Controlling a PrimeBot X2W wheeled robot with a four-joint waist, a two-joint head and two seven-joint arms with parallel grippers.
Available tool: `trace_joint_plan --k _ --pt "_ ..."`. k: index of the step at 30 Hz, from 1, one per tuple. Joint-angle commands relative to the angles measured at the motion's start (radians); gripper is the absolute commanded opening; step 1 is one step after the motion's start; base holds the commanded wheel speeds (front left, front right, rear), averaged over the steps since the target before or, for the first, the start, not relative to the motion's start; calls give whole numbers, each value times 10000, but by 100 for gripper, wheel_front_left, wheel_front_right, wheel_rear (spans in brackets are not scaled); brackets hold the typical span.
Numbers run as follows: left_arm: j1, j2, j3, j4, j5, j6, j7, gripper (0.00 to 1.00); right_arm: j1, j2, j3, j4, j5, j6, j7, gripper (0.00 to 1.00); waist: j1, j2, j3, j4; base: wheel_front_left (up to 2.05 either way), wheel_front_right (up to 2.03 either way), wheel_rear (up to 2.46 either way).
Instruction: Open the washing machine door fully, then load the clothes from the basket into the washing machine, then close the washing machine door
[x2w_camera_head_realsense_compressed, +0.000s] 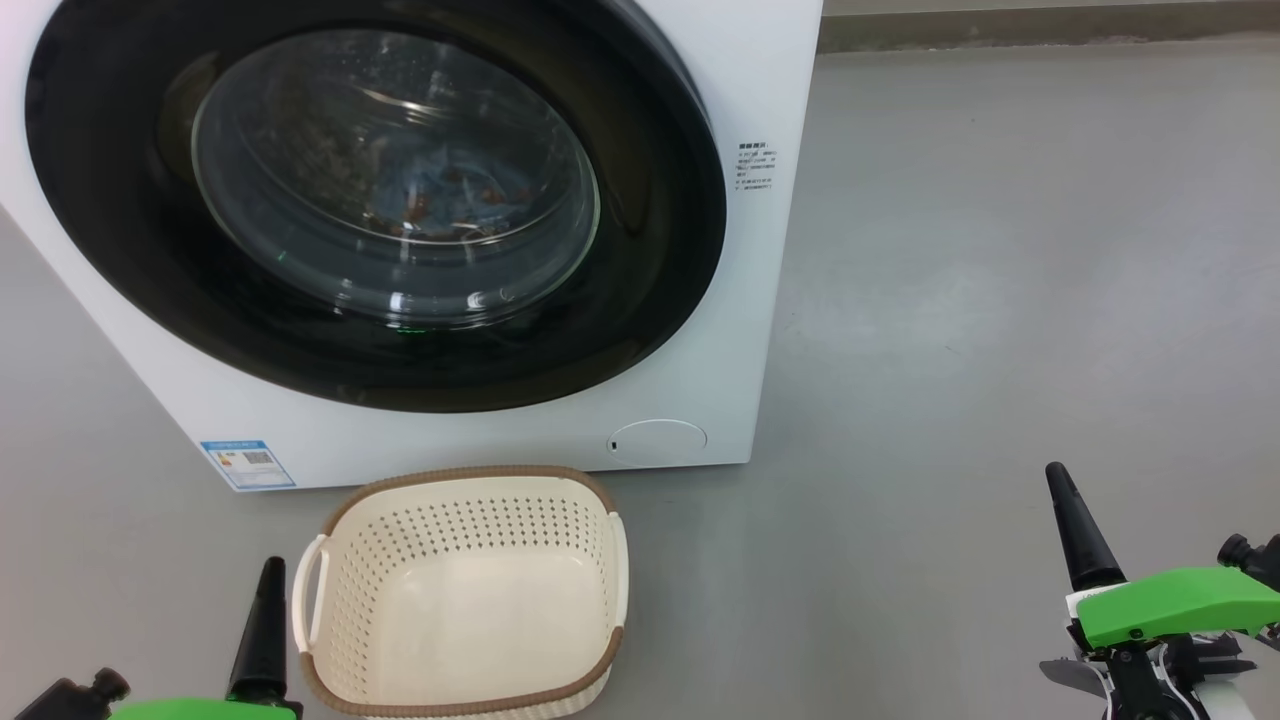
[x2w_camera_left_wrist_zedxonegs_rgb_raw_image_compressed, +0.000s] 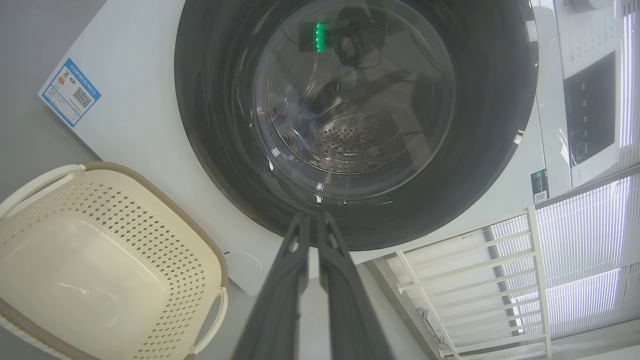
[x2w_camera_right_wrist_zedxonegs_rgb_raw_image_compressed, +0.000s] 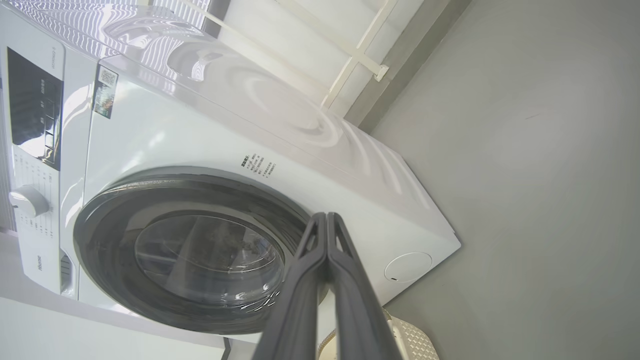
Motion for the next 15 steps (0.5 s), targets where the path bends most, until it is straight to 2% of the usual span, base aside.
trace_joint_plan --k 1,15 --pt "-450 24 309 -142 -329 3 99 0 -204 -44 29 -290 298 -16 115 0 0 0 -7 6 0 0 0" --pt "-516 -203 645 -100 -1436 4 514 0 -199 128 -286 -307 1572 -20 532 0 0 0 -59 44 0 0 0"
